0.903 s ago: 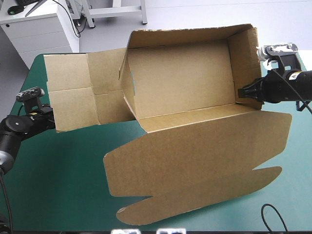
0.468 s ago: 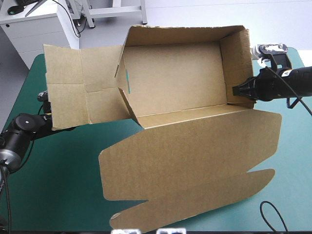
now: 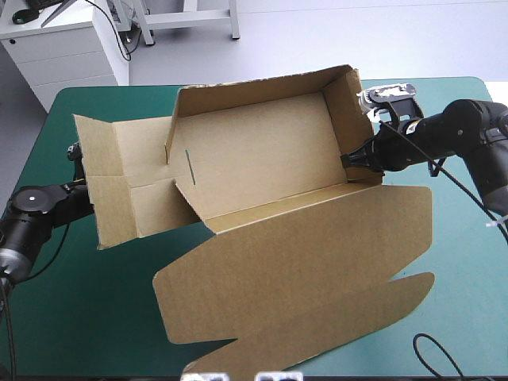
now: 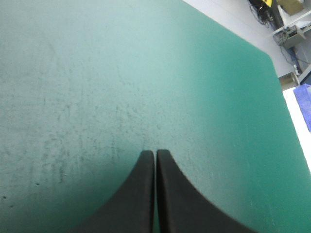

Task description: Fold the box

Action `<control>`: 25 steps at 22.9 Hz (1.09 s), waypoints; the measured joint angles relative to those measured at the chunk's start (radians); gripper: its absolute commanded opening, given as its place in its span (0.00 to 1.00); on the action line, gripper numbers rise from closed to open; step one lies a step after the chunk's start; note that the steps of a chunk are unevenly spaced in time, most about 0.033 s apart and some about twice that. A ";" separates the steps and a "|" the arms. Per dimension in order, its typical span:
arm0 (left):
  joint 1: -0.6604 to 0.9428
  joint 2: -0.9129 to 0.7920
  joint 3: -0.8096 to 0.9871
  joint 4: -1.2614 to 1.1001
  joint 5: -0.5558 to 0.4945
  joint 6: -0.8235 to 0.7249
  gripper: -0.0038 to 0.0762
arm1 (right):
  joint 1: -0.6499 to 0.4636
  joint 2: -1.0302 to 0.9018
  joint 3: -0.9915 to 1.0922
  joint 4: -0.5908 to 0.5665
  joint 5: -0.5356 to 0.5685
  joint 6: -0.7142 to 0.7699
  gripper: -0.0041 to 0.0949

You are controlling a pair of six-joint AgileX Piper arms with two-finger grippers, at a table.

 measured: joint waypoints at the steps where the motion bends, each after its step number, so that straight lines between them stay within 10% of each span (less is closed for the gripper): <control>1: 0.000 -0.030 0.000 -0.010 0.008 0.001 0.04 | 0.001 0.016 0.000 -0.009 -0.018 0.009 0.03; 25: 0.000 -0.164 0.000 -0.306 0.261 -0.042 0.04 | 0.043 0.065 0.000 -0.039 -0.066 0.024 0.03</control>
